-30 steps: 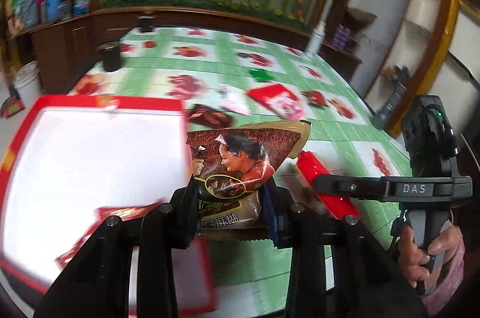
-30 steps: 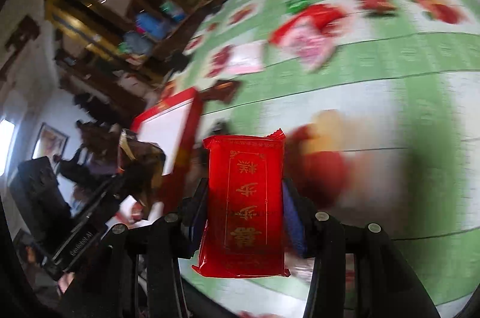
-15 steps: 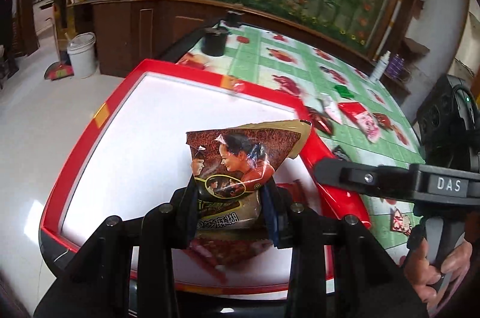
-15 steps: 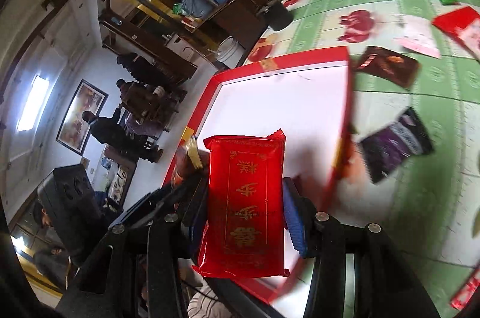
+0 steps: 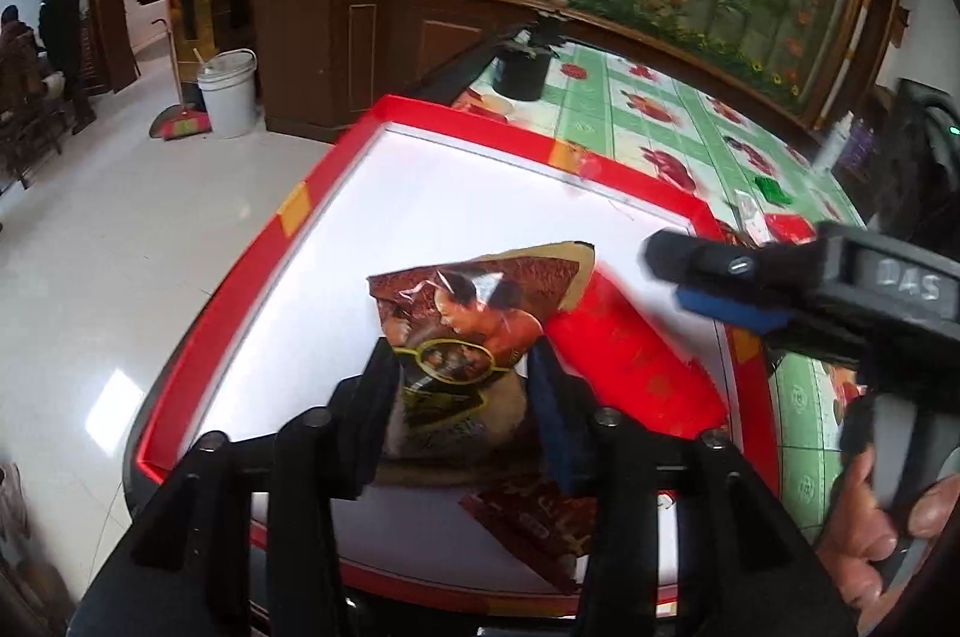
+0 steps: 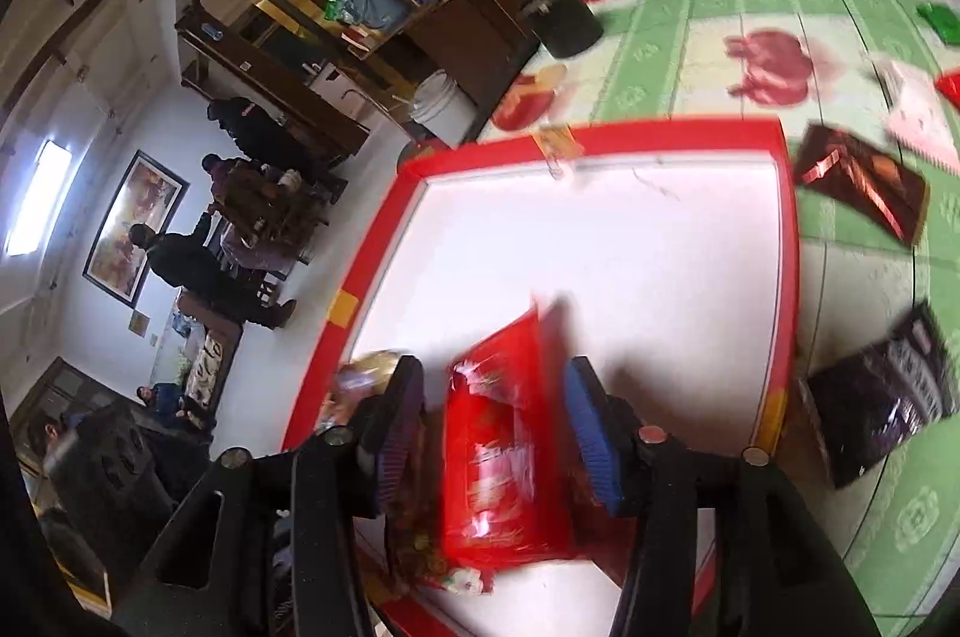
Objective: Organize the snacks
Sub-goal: 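Carry the brown bag and long red packet into the tray and release both, then withdraw both open tools from the tray toward the remaining snacks, then grasp the red-and-white patterned packet with the right tool and lift it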
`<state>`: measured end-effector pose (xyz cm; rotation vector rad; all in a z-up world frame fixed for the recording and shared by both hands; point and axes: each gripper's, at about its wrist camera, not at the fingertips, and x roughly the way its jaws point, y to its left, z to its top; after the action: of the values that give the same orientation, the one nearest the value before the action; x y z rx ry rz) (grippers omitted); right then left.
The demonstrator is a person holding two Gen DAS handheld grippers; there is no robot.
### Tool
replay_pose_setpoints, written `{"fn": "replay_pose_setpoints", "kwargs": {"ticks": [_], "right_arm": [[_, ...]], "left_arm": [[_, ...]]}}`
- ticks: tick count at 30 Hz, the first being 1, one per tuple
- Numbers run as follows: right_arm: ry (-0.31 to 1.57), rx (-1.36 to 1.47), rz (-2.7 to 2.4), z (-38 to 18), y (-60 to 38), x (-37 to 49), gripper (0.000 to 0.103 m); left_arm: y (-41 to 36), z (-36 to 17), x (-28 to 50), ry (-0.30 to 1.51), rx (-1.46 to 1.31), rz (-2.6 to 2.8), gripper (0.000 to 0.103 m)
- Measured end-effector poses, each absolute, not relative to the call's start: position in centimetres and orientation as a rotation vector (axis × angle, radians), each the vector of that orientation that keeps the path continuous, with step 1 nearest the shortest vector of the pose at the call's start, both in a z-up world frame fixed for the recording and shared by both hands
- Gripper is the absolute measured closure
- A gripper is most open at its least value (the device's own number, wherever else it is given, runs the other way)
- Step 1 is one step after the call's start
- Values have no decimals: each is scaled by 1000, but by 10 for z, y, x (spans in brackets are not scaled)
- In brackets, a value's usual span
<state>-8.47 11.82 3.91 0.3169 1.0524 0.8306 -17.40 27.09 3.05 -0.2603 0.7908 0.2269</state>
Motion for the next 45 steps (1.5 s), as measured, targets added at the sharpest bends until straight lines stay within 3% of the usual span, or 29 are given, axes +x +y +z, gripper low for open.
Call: {"fn": "replay_pose_setpoints", "kwargs": {"ticks": [2, 5, 9, 21, 33, 37, 42, 44, 45], "right_arm": [[1000, 303, 838, 47, 107, -88, 44], [959, 301, 822, 56, 76, -91, 42], [920, 309, 755, 61, 9, -94, 38], [1006, 156, 623, 38, -158, -142, 33], [1009, -234, 655, 15, -111, -165, 30], [1009, -381, 645, 12, -101, -169, 34], [1007, -365, 624, 12, -113, -165, 47], [1002, -319, 584, 14, -122, -158, 72], [1007, -289, 572, 15, -127, -155, 77]], "left_arm": [[272, 35, -178, 765, -264, 248, 42], [268, 44, -182, 726, -253, 258, 40], [248, 54, -182, 688, -215, 212, 29], [136, 60, -166, 721, 5, -81, 29], [106, 61, -174, 773, 130, -131, 29], [111, 61, -167, 793, 158, -116, 29], [111, 57, -162, 801, 149, -121, 29], [106, 53, -158, 810, 154, -130, 29], [103, 52, -156, 813, 164, -135, 29]]}}
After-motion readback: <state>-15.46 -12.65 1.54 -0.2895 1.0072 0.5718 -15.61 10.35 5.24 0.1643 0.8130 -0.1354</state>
